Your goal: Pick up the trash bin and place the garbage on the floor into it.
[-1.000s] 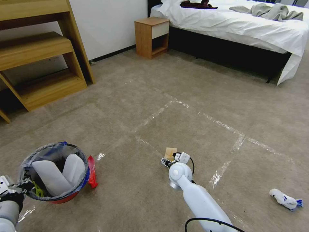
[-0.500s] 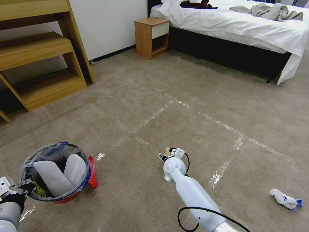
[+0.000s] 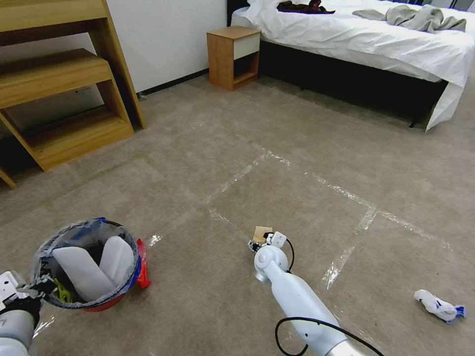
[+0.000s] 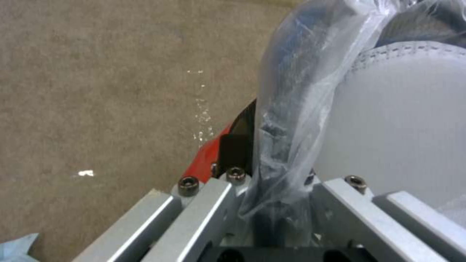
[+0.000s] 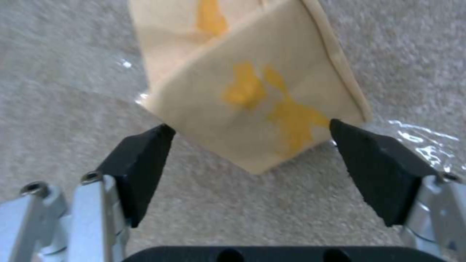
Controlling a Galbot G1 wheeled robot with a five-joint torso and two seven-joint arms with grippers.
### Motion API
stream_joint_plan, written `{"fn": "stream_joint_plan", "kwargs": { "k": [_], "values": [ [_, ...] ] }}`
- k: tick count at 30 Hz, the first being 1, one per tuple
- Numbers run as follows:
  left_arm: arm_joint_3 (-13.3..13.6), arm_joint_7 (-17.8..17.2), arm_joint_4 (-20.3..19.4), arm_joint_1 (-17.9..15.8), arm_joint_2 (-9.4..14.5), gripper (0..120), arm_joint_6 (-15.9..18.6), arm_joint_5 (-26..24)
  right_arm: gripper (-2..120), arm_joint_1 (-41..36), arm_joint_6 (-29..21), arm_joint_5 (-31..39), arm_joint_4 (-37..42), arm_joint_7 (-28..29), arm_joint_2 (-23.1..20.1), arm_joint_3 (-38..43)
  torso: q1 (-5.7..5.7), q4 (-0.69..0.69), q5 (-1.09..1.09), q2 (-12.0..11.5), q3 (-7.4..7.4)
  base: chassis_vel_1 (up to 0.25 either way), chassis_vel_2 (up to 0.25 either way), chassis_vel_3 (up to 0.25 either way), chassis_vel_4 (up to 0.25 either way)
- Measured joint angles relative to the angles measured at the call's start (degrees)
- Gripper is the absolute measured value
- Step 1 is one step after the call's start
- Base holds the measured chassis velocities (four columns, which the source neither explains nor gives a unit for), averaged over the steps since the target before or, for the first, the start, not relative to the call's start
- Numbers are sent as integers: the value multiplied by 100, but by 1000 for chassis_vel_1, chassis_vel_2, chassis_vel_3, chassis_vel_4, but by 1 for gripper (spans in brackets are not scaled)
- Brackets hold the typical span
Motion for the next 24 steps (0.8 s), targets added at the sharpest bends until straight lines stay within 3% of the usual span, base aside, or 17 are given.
{"fn": "stream_joint_plan", "kwargs": {
  "k": [5,11,13,24],
  "values": [
    [17,0,-2,16,-35,2,-14,23,76,-15,14,-33,-75,-63,6,8,0,1,0,0,0,0,0,0,0],
    [16,2,-5,60,-54,2,-51,58,54,-92,47,-130,53,-120,-11,-31,0,1,0,0,0,0,0,0,0],
    [16,4,-5,58,-56,2,-55,64,52,-127,47,-144,168,-142,-36,-49,0,1,0,0,0,0,0,0,0],
    [34,8,1,-15,-86,2,-75,93,90,-292,-4,-480,779,-302,-431,-644,0,-1,0,0,0,0,0,0,0]
  ]
}}
